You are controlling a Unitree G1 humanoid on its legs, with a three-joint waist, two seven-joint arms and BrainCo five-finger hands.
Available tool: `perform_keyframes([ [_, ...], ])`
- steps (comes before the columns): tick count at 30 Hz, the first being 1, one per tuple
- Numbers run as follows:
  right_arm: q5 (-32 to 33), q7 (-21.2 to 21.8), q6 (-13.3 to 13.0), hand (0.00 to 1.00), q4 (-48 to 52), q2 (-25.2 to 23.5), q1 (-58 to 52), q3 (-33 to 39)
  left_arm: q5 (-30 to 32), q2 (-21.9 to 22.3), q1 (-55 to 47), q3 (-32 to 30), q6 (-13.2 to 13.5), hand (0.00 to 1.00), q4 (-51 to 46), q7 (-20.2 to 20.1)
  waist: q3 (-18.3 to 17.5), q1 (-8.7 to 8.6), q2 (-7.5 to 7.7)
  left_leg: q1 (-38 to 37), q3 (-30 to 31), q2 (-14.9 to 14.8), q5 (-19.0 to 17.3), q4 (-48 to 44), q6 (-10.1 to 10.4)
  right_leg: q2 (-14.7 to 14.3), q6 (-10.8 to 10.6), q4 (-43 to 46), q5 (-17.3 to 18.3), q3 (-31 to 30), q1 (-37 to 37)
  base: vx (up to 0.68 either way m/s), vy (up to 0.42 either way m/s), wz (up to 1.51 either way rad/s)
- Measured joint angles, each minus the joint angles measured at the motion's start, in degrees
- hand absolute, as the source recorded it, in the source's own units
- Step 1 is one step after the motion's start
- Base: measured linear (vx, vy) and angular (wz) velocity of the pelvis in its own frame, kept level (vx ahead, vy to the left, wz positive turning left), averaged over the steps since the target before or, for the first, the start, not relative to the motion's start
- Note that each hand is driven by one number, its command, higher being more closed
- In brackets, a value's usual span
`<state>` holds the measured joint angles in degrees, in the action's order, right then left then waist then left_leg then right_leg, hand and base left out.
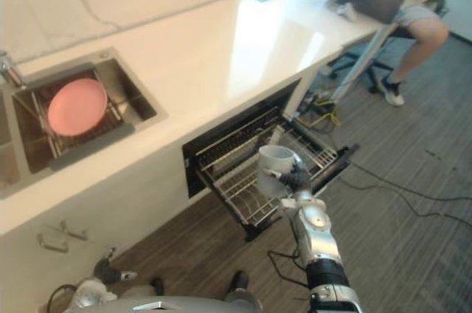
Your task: Walk over to the sink, pick up the cup, carry it to the dishwasher, place the cup inside the dishwasher, then close the dishwasher door
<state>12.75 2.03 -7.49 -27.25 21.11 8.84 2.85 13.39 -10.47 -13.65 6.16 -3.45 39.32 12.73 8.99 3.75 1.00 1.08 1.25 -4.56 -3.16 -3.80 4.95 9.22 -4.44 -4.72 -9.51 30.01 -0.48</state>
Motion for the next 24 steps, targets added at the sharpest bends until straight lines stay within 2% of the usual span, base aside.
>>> perform_keyframes([
  [3, -2.00, -2.58, 0.29, 1.00, -4.12, 1.73, 3.69, -2.21, -3.12, -0.38, 0.01, -5.45, 0.20, 0.00, -0.69, 3.40, 3.28, 2.34, 0.76, 2.41, 3.32, 0.04, 1.86, 0.76, 0.33, -0.16, 0.33, 0.02, 0.12, 3.16, 0.66, -0.04, -0.021, 0.55],
  [7, -1.88, -7.38, 1.34, 1.00, -8.86, 2.04, 10.09, -2.20, -3.79, -0.81, -0.22, -7.39, 1.58, 0.00, -1.31, 3.58, 7.50, 5.19, 0.73, 4.97, 6.13, 0.35, 3.62, 1.01, 0.52, -0.19, 0.72, 0.02, -0.07, 5.14, 2.02, -0.04, 0.000, 0.42],
  [10, -4.40, -8.89, 4.20, 1.00, -11.95, 3.36, 14.75, -4.04, -5.57, -0.76, -0.37, -8.24, 4.12, 0.00, -2.90, 6.03, 10.52, 7.11, 0.38, 7.59, 7.73, 0.75, 4.86, 0.88, 0.45, -0.02, 0.94, 0.05, -0.44, 5.42, 3.75, -0.04, 0.013, 0.28],
  [11, -8.18, -9.23, 5.39, 1.00, -12.56, 4.57, 15.70, -5.15, -6.43, -0.80, -0.35, -8.50, 4.86, 0.00, -4.14, 7.12, 11.48, 7.93, 0.24, 8.68, 8.24, 0.94, 5.22, 0.83, 0.45, 0.07, 0.95, 0.06, -0.61, 5.52, 4.53, -0.05, 0.020, 0.21],
  [12, -8.91, -10.52, 6.58, 1.00, -12.90, 5.57, 16.44, -5.58, -6.56, -0.78, -0.35, -8.49, 5.70, 0.00, -5.20, 7.74, 12.80, 8.44, -0.06, 9.09, 8.65, 1.18, 5.59, 0.85, 0.33, 0.25, 0.89, 0.13, -0.66, 5.66, 4.62, -0.06, 0.030, 0.21],
  [16, -6.41, -13.73, 10.17, 1.00, -17.12, 8.01, 19.34, -5.43, -7.06, -0.65, -0.58, -8.27, 8.86, 0.00, -6.48, 8.07, 15.68, 9.19, -0.96, 10.20, 10.09, 1.85, 6.18, 0.85, -0.06, 1.69, 0.30, 3.15, 0.73, 5.74, 5.81, -0.04, 0.045, 0.23],
  [20, -6.45, -15.03, 11.57, 1.00, -19.44, 9.41, 22.47, -4.29, -7.67, -0.70, -0.28, -7.91, 10.27, 0.00, -7.44, 8.06, 16.96, 9.51, -1.56, 13.21, 11.31, 2.22, 7.53, 1.18, -0.17, 2.77, 0.14, 5.68, 1.37, 5.74, 9.14, -0.05, 0.037, 0.17],
  [22, -6.36, -15.23, 11.86, 1.00, -21.87, 9.58, 24.60, -4.35, -8.97, -0.74, 0.08, -6.76, 11.04, 0.00, -7.35, 8.14, 17.21, 10.20, -1.68, 14.88, 11.49, 2.18, 8.27, 1.60, -0.08, 3.04, 0.19, 6.85, 1.70, 5.37, 11.41, -0.05, 0.016, 0.07],
  [24, -6.31, -15.34, 11.88, 1.00, -23.73, 10.25, 26.86, -4.35, -10.01, -0.67, 1.10, -5.55, 11.04, 0.00, -7.11, 8.18, 17.41, 10.51, -1.82, 16.30, 11.73, 2.09, 9.30, 2.34, 0.03, 3.15, 0.28, 7.55, 1.72, 5.01, 13.31, -0.07, -0.007, 0.06],
])
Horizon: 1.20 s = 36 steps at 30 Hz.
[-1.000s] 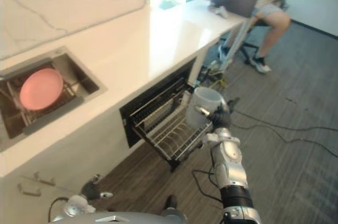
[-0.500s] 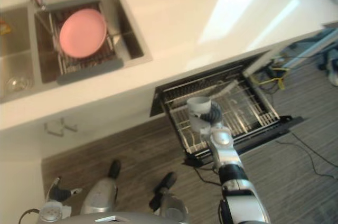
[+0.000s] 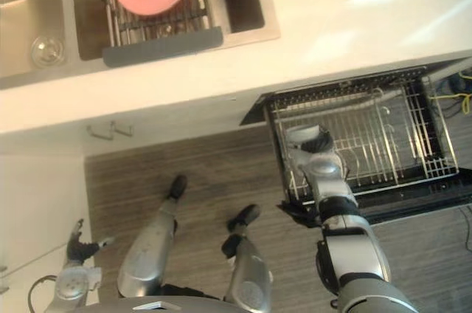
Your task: Walk over to the sink, pick up the cup, carry it to the dishwasher, place the cup inside the dishwasher, then close the dishwasher door
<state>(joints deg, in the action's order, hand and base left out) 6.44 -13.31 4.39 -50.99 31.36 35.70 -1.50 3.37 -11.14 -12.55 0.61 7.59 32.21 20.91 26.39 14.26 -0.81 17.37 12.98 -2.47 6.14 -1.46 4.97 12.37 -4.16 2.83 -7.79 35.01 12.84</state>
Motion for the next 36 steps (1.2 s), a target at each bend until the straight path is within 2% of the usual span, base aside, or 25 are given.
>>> perform_keyframes([
  [3, 0.63, -0.58, -0.10, 1.00, -1.80, 0.64, 3.52, -0.01, -1.52, 0.01, 1.61, 0.92, -0.31, 0.00, 0.28, 1.09, 0.09, 0.15, -0.04, 1.44, 0.10, -0.09, 1.00, 0.66, 0.12, 0.01, 0.14, 0.51, -0.10, -1.17, 1.94, -0.05, -0.014, 0.02],
  [5, 1.08, -0.73, -0.19, 1.00, -2.00, 0.70, 4.73, -0.11, -1.05, -0.02, 2.89, 1.50, -2.18, 0.00, 0.59, 4.57, 0.10, 0.31, -0.05, 1.85, -0.10, -0.10, 1.08, 0.64, 0.13, 0.00, 0.26, 0.68, -0.19, -1.75, 2.63, -0.06, -0.015, -0.07],
  [6, 1.08, -0.95, -0.26, 1.00, -2.18, 0.70, 5.52, -0.16, -0.83, 0.02, 3.99, 1.72, -4.22, 0.00, 1.09, 8.00, 0.10, 0.42, -0.05, 2.32, -0.30, -0.10, 1.13, 0.57, 0.16, 0.00, 0.34, 0.90, -0.24, -2.20, 3.38, -0.05, -0.009, -0.08],
  [8, 1.24, -1.80, -0.34, 1.00, -2.40, 0.71, 6.28, -0.44, -0.85, -0.03, 5.33, 1.53, -6.74, 0.00, 1.82, 11.66, 0.11, 0.56, -0.07, 3.23, -0.38, -0.11, 1.35, 0.55, 0.25, -0.08, 0.41, 1.12, -0.27, -2.90, 4.57, -0.06, -0.013, -0.08],
  [12, 3.43, -3.72, -0.66, 1.00, -4.59, 0.78, 7.73, -0.57, 0.33, 0.22, 6.95, 1.58, -9.25, 0.00, 2.34, 13.02, 0.96, 0.60, -0.75, 4.61, -0.32, -0.25, 1.94, 0.55, 0.48, -0.04, 0.96, 2.40, -0.04, -3.40, 6.61, -0.05, -0.029, -0.03],
  [13, 3.43, -3.80, -0.66, 0.00, -4.59, 0.79, 7.98, -0.57, 0.34, 0.29, 7.03, 1.62, -9.33, 0.00, 2.32, 13.01, 0.97, 0.60, -0.76, 4.91, -0.33, -0.30, 2.05, 0.56, 0.51, -0.03, 1.03, 2.64, -0.02, -3.55, 7.12, -0.05, -0.041, -0.06],
  [18, 3.41, -4.15, -0.09, 0.00, -4.58, 0.94, 12.49, -0.75, 0.27, 1.43, 7.92, 1.92, -10.10, 0.00, 2.36, 12.91, 1.59, 0.46, -1.75, 5.75, -0.73, -0.53, 2.61, 0.57, 0.80, 0.13, 1.52, 4.33, 0.21, -4.75, 9.20, -0.06, -0.049, -0.08],
  [23, 3.40, -4.33, 2.07, 0.00, -4.54, 1.50, 14.03, -1.85, 0.27, 1.86, 7.94, 2.42, -10.31, 0.00, 2.46, 12.62, 1.59, 0.64, -1.77, 5.68, -1.98, -0.94, 2.81, 0.63, 0.80, 0.15, 1.61, 5.14, 0.35, -5.92, 9.99, -0.06, -0.060, -0.08],
  [27, 3.50, -5.00, 1.84, 0.00, -4.54, 1.57, 14.19, -1.86, 0.21, 2.19, 7.95, 3.11, -10.39, 0.00, 2.36, 12.49, 1.59, 0.05, -1.78, 5.52, -2.31, -0.95, 2.94, 0.67, 0.63, 0.26, 1.55, 5.65, 0.45, -6.38, 10.40, -0.04, -0.052, -0.05],
  [32, 7.97, -7.91, -1.31, 0.00, -2.05, 1.53, 13.85, -0.19, 0.20, 2.67, 7.75, 3.95, -10.95, 0.00, 2.13, 12.34, 1.60, -0.49, -1.82, 3.40, -3.90, -1.00, 3.07, 1.41, 0.44, 0.36, 1.60, 6.08, 0.43, -8.03, 9.89, -0.03, -0.056, -0.14],
  [34, 10.09, -9.76, -3.28, 0.00, 2.89, 1.34, 12.31, 0.50, 0.96, 2.71, 7.25, 3.92, -10.93, 0.00, 1.97, 12.34, 1.62, -1.73, -1.84, 1.84, -4.16, -1.07, 3.25, 2.32, 0.36, 0.35, 1.52, 5.98, 0.51, -8.08, 8.82, 0.00, -0.069, -0.07],
  [35, 11.44, -11.43, -5.39, 0.00, 9.12, 1.05, 9.12, 3.59, 2.96, 2.78, 6.19, 3.87, -10.95, 0.00, 0.72, 12.34, 1.62, -2.57, -1.83, 0.21, -4.50, -1.11, 3.22, 2.90, 0.37, 0.35, 1.62, 5.68, 0.77, -8.18, 7.44, 0.02, -0.046, -0.04],
  [36, 11.73, -11.95, -6.15, 0.00, 11.56, 0.87, 7.57, 4.95, 3.75, 2.77, 5.53, 3.83, -10.93, 0.00, -0.16, 12.35, 1.63, -2.81, -1.81, -0.48, -4.65, -1.12, 3.19, 3.18, 0.34, 0.33, 1.59, 5.50, 0.81, -8.25, 6.86, 0.02, -0.044, -0.07],
])
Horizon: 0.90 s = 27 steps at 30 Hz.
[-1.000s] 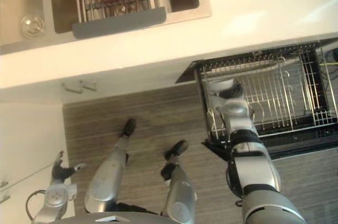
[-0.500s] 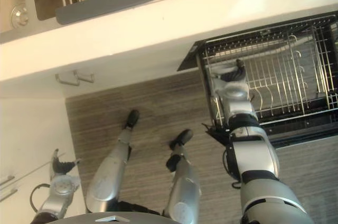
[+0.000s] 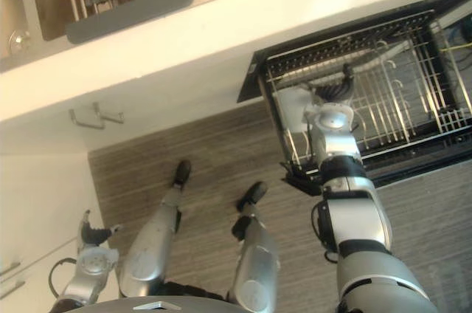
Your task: Walk over to the sink, pick up the cup, carry it to the dishwasher, place the cup inside the dishwasher, then close the dishwasher door
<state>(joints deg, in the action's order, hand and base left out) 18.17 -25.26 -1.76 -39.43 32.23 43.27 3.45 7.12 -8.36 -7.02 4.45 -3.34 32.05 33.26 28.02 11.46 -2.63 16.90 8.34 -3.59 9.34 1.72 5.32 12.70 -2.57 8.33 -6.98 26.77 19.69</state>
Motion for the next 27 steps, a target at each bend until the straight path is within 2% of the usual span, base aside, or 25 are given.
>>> perform_keyframes([
  [2, -0.27, -1.33, -1.72, 0.00, 5.52, -0.42, -4.52, 2.53, 1.35, 0.00, -1.83, -0.12, 0.02, 0.00, -2.01, 0.02, -0.01, -0.63, 0.05, -2.23, -0.48, -0.04, 0.18, 1.17, -0.24, 0.00, -0.28, -0.19, 0.10, -0.35, -1.54, 0.05, -0.035, -0.09],
  [3, -0.75, -1.79, -3.02, 0.00, 10.36, -1.08, -9.22, 4.13, 2.31, -0.02, -3.49, -0.45, 0.01, 0.00, -2.75, 0.06, -0.17, -1.85, 0.22, -4.19, -0.74, 0.05, 0.05, 1.72, -0.51, 0.04, -0.70, -0.38, 0.37, -0.51, -3.33, 0.06, -0.036, -0.09],
  [5, -2.46, -1.87, -3.70, 0.00, 14.05, -2.56, -13.69, 5.15, 2.73, -0.01, -5.04, -1.11, -0.14, 0.00, -2.46, 0.07, -1.30, -2.86, 0.94, -5.16, -1.20, 0.05, -0.48, 1.80, -0.63, -0.03, -0.88, -0.84, 0.53, -0.78, -4.16, 0.07, -0.029, -0.12],
  [6, -2.84, -2.05, -4.54, 0.00, 17.78, -5.02, -19.02, 6.36, 3.05, 0.17, -6.67, -2.01, -0.71, 0.00, -1.93, 0.06, -3.62, -3.67, 1.75, -5.74, -1.79, -0.02, -0.81, 2.24, -0.73, -0.25, -1.01, -1.44, 0.54, -1.03, -4.50, 0.11, -0.048, -0.15],
  [9, -2.74, -1.72, -6.16, 0.00, 25.09, -10.79, -29.12, 7.92, 3.29, 0.51, -9.26, -2.36, -1.12, 0.00, -0.96, -0.10, -7.03, -4.79, 2.21, -9.00, -2.20, -0.37, -2.12, 2.64, -0.89, -1.02, -1.76, -3.10, 0.79, -1.01, -8.15, 0.11, -0.058, -0.08],
  [11, -1.98, 1.16, -7.38, 0.00, 30.99, -14.52, -34.77, 7.98, 3.33, 1.03, -10.88, -2.77, -1.81, 0.00, 0.20, -1.40, -10.15, -5.57, 2.33, -10.76, -2.44, -0.69, -3.20, 2.63, -0.96, -1.40, -2.16, -4.22, 1.07, -0.93, -10.32, 0.11, -0.056, -0.07],
  [13, 2.06, 7.91, -8.63, 0.00, 39.70, -18.38, -40.46, 7.66, 4.72, 2.68, -11.67, -5.01, -3.60, 0.00, 2.27, -3.16, -13.60, -6.07, 2.41, -12.86, -3.07, -1.03, -4.46, 2.59, -1.00, -2.06, -2.45, -5.89, 1.21, -1.01, -13.32, 0.10, -0.047, -0.10],
  [14, 3.34, 9.83, -8.96, 0.00, 41.58, -19.16, -41.37, 7.19, 6.20, 2.82, -11.84, -5.01, -4.05, 0.00, 2.87, -3.78, -14.18, -6.36, 2.44, -13.51, -3.19, -1.10, -4.85, 2.43, -0.99, -2.17, -2.60, -6.15, 1.33, -1.02, -14.10, 0.09, -0.043, -0.10],
  [16, 7.22, 18.11, -10.55, 0.00, 47.03, -21.17, -43.85, 4.43, 12.58, 2.98, -12.15, -4.86, -5.56, 0.00, 5.73, -6.92, -16.33, -7.15, 2.59, -15.90, -3.82, -1.28, -5.89, 2.24, -1.15, -2.60, -2.85, -6.78, 1.73, -1.39, -16.59, 0.09, -0.037, -0.11],
  [17, 7.71, 19.86, -11.01, 0.00, 47.90, -21.42, -44.32, 3.76, 13.27, 2.94, -12.12, -4.88, -6.07, 0.00, 6.31, -7.72, -16.80, -7.29, 2.69, -16.28, -3.88, -1.31, -6.07, 2.16, -1.20, -2.69, -2.83, -6.95, 1.74, -1.47, -17.03, 0.10, -0.030, -0.07],
  [18, 11.16, 23.43, -11.83, 0.00, 48.91, -22.20, -44.83, 3.03, 13.51, 2.88, -11.87, -4.95, -7.25, 0.00, 7.86, -8.78, -17.63, -7.52, 2.86, -17.02, -3.95, -1.37, -6.35, 1.90, -1.23, -2.79, -2.78, -7.14, 1.78, -1.50, -17.94, 0.07, -0.018, -0.02],
  [19, 12.62, 24.64, -11.96, 0.00, 49.41, -22.61, -44.95, 2.73, 13.53, 2.89, -11.80, -5.02, -7.74, 0.00, 8.72, -9.15, -18.06, -7.63, 2.95, -17.18, -3.98, -1.38, -6.59, 1.65, -1.25, -2.80, -2.81, -7.14, 1.88, -1.51, -18.24, 0.08, -0.016, 0.01],
  [20, 17.27, 27.82, -12.26, 0.00, 49.73, -23.49, -44.91, 1.69, 13.20, 2.93, -11.70, -5.98, -9.58, 0.00, 10.82, -10.93, -18.50, -8.18, 3.07, -18.39, -4.43, -1.23, -6.76, 1.14, -0.91, -3.02, -3.11, -8.05, 1.98, -1.35, -20.23, 0.04, -0.005, 0.03],
  [22, 18.65, 29.08, -12.16, 0.00, 49.74, -23.86, -45.13, 0.85, 12.83, 3.01, -11.69, -6.88, -10.57, 0.00, 12.26, -11.94, -19.03, -8.26, 3.01, -19.08, -5.14, -1.48, -6.99, 1.12, -1.19, -3.05, -3.24, -8.47, 2.02, -1.25, -21.15, 0.01, -0.002, 0.02],
  [25, 17.47, 32.04, -11.47, 0.00, 49.80, -24.68, -45.33, -2.06, 4.06, 3.90, -10.87, -9.68, -12.65, 0.00, 16.29, -12.80, -20.41, -8.28, 2.49, -19.16, -5.90, -1.68, -8.70, 0.07, -2.10, -3.26, -3.10, -8.93, 2.18, -1.40, -22.05, -0.01, -0.010, -0.02],
  [26, 17.42, 32.84, -11.00, 0.00, 49.93, -24.71, -45.34, -3.11, -1.28, 4.64, -9.73, -12.05, -13.69, 0.00, 18.34, -12.97, -20.86, -8.42, 2.27, -19.17, -8.54, -1.99, -9.18, -0.61, -3.55, -3.27, -3.23, -9.02, 2.20, -1.09, -22.65, -0.01, -0.005, 0.07],
  [27, 17.98, 32.30, -9.25, 0.00, 53.15, -22.69, -45.32, -2.63, -3.57, 6.13, -8.18, -13.33, -11.27, 0.00, 21.52, -13.43, -23.25, -9.85, -0.04, -21.15, -14.56, -2.93, -8.65, -0.71, -3.33, -1.73, -4.34, -5.12, 6.39, -0.69, -24.63, 0.00, -0.003, 0.07],
])
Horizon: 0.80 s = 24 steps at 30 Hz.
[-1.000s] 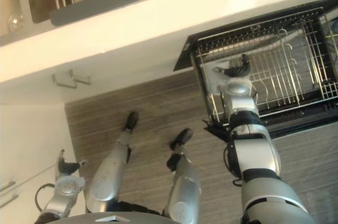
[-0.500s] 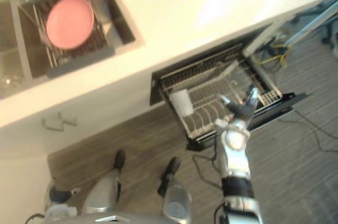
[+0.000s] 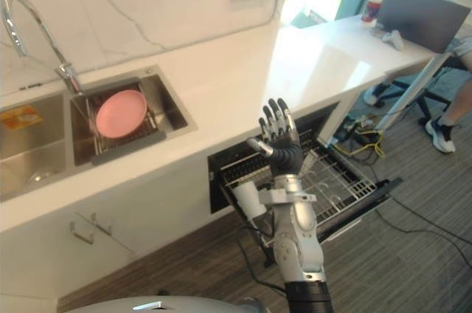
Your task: Walk over to the sink, pick up the cup, carry it to the dishwasher, place the cup inside the dishwasher, then close the dishwasher door
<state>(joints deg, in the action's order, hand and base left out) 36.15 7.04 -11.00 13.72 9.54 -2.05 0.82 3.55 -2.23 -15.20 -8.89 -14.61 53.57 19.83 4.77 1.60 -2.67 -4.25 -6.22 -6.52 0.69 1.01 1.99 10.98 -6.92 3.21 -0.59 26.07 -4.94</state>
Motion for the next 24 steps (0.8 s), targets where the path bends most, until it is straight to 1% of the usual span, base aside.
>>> perform_keyframes([
  [5, 0.05, 0.01, 0.00, 0.00, -0.56, 0.00, 0.00, 0.03, -0.08, -0.06, -0.16, -0.01, -0.01, 0.00, 0.01, -0.08, -0.27, 0.04, 0.12, -0.11, -0.15, 0.17, -0.02, 0.24, 0.00, 0.15, -0.09, 0.20, 0.18, 0.03, 0.03, 0.00, 0.000, 0.00],
  [6, 0.59, 0.03, 0.19, 0.00, -1.51, -0.01, -0.04, 0.12, -0.90, -0.21, -0.24, -0.06, -0.38, 0.00, 0.06, -0.72, -0.73, 0.04, 0.18, -0.44, -0.78, 0.26, 0.07, 0.58, 0.26, 0.29, -0.21, 0.48, 0.42, 0.04, 0.02, 0.00, 0.006, 0.04],
  [7, 1.35, 0.08, 0.88, 0.00, -1.81, -0.04, -0.11, 0.33, -2.86, -0.48, -0.32, -0.07, -1.05, 0.00, 0.27, -1.89, -1.16, -0.09, 0.20, -1.15, -2.02, 0.33, 0.89, 1.81, 1.48, 0.61, -0.45, 1.15, 0.83, 0.21, 0.03, 0.01, 0.011, 0.09],
  [8, 2.16, 0.11, 1.24, 0.00, -1.83, -0.04, -0.12, 0.51, -4.36, -0.68, -0.25, -0.09, -1.41, 0.00, 0.67, -2.54, -1.33, -0.20, 0.43, -1.45, -2.09, 0.48, 1.19, 2.50, 1.77, 0.78, -0.62, 1.36, 1.00, 0.35, 0.03, 0.03, 0.025, 0.10],
  [9, 3.27, 0.35, 1.69, 0.00, -1.85, -0.12, -0.12, 0.98, -8.29, -1.20, -0.25, -0.14, -2.26, 0.00, 1.40, -4.12, -1.94, -0.16, 0.42, -2.10, -2.23, 0.84, 1.80, 3.81, 2.00, 1.01, -0.77, 1.42, 1.13, 0.30, 0.03, 0.03, 0.026, 0.07],
  [10, 4.12, 0.46, 2.01, 0.00, -1.85, -0.23, -0.12, 1.43, -10.30, -1.45, -0.24, -0.23, -2.77, 0.00, 1.76, -4.94, -2.24, -0.16, 0.42, -2.04, -2.26, 1.02, 1.80, 3.81, 1.98, 1.12, -0.88, 1.39, 1.21, 0.19, 0.03, 0.04, 0.035, 0.08],
  [12, 5.66, 0.44, 2.83, 0.00, -2.94, -0.46, -0.10, 3.87, -17.15, -1.96, -0.21, -1.51, -4.81, 0.00, 3.66, -9.79, -2.80, -0.23, 0.70, -1.73, -2.22, 1.59, 1.73, 3.83, 1.88, 1.17, -1.19, 1.05, 1.63, -1.07, 0.00, 0.03, 0.029, 0.15],
  [14, 6.52, 0.35, 3.26, 0.00, -4.48, -0.45, -0.15, 5.79, -18.77, -2.45, -0.32, -2.36, -5.35, 0.00, 4.97, -13.92, -2.87, -0.34, 0.74, -1.48, -1.91, 1.91, 1.66, 3.85, 1.76, 0.84, -1.21, 1.04, 2.30, -3.16, 0.13, 0.03, 0.022, 0.22],
  [15, 6.76, 0.50, 3.99, 0.00, -5.48, -0.34, -0.14, 7.34, -20.39, -3.09, -0.23, -2.29, -5.58, 0.00, 6.63, -17.10, -2.95, -0.82, 0.79, -1.09, -1.51, 2.20, 1.63, 3.85, 1.72, 0.57, -1.20, 0.95, 2.74, -4.79, 0.21, 0.04, 0.021, 0.26],
  [16, 6.74, 0.53, 4.18, 0.00, -5.83, -0.20, -0.15, 7.62, -22.17, -3.48, -0.16, -2.26, -5.61, 0.00, 7.07, -18.01, -3.05, -0.95, 0.69, -0.97, -1.48, 2.29, 1.63, 3.84, 1.72, 0.55, -1.08, 0.82, 2.68, -5.02, 0.20, 0.04, 0.019, 0.22],
  [17, 6.71, 0.52, 5.09, 0.00, -5.85, 0.09, -0.20, 7.84, -26.14, -3.71, -0.29, -2.28, -5.96, 0.00, 8.10, -19.20, -3.08, -1.01, 0.63, -0.74, -1.46, 2.41, 1.64, 3.83, 1.73, 0.54, -0.76, 0.42, 2.41, -5.03, 0.14, 0.06, 0.020, 0.09],
  [18, 6.49, 0.47, 5.29, 0.00, -5.85, 0.15, -0.20, 7.81, -28.69, -4.00, -0.22, -2.27, -6.74, 0.00, 8.41, -19.36, -3.07, -0.98, 0.68, -0.56, -1.43, 2.42, 1.65, 3.76, 1.75, 0.45, -0.74, 0.14, 2.38, -4.91, 0.06, 0.06, 0.015, 0.07],
  [19, 6.24, 0.43, 5.28, 0.00, -5.85, 0.15, -0.19, 7.78, -29.49, -4.13, -0.19, -2.27, -6.94, 0.00, 8.44, -19.40, -3.08, -0.90, 0.72, -0.47, -1.43, 2.40, 1.65, 3.46, 1.76, 0.40, -0.73, 0.11, 2.39, -4.87, 0.07, 0.08, 0.006, 0.11],
  [20, 6.18, 0.28, 5.26, 0.00, -5.82, 0.14, -0.20, 7.83, -30.54, -4.33, -0.29, -2.24, -7.20, 0.00, 8.67, -19.39, -3.10, -0.88, 0.88, 0.12, -1.42, 2.38, 1.65, 2.71, 1.78, 0.39, -0.64, 0.27, 2.73, -4.92, 0.09, 0.05, -0.002, 0.23],
  [21, 6.12, 0.09, 5.16, 0.00, -5.80, 0.10, -0.19, 7.81, -31.17, -4.74, 0.01, -2.24, -7.39, 0.00, 8.94, -19.40, -2.82, -0.97, 1.35, 1.87, -1.38, 2.43, 1.18, -0.27, 1.65, 0.49, -0.16, 0.68, 3.41, -5.28, 0.09, 0.03, -0.012, 0.46],
  [22, 5.80, -0.06, 4.82, 0.00, -5.68, 0.09, -0.14, 7.82, -32.32, -5.28, 0.60, -2.26, -7.27, 0.00, 8.80, -19.77, -2.01, -1.40, 1.93, 5.15, -1.51, 2.10, -0.91, -6.90, 1.34, 0.51, 0.32, 1.75, 4.24, -5.59, 0.04, 0.00, -0.010, 0.54],
  [23, 5.11, -0.12, 4.64, 0.00, -5.68, 0.06, -0.05, 7.83, -32.79, -5.47, 0.98, -2.26, -7.14, 0.00, 8.74, -20.20, -1.52, -1.58, 2.20, 6.71, -1.73, 1.73, -1.82, -10.43, 1.21, 0.50, 0.31, 2.27, 4.59, -5.46, -0.14, -0.01, -0.016, 0.63],
  [24, 3.86, -0.30, 4.53, 0.00, -5.64, 0.04, 0.11, 7.82, -33.30, -5.69, 1.78, -2.30, -6.69, 0.00, 8.58, -20.67, 0.12, -1.60, 2.81, 8.74, -2.12, 1.01, -2.23, -16.07, 0.93, 0.49, 0.33, 2.75, 4.75, -5.12, -1.50, -0.04, -0.019, 0.54],
])
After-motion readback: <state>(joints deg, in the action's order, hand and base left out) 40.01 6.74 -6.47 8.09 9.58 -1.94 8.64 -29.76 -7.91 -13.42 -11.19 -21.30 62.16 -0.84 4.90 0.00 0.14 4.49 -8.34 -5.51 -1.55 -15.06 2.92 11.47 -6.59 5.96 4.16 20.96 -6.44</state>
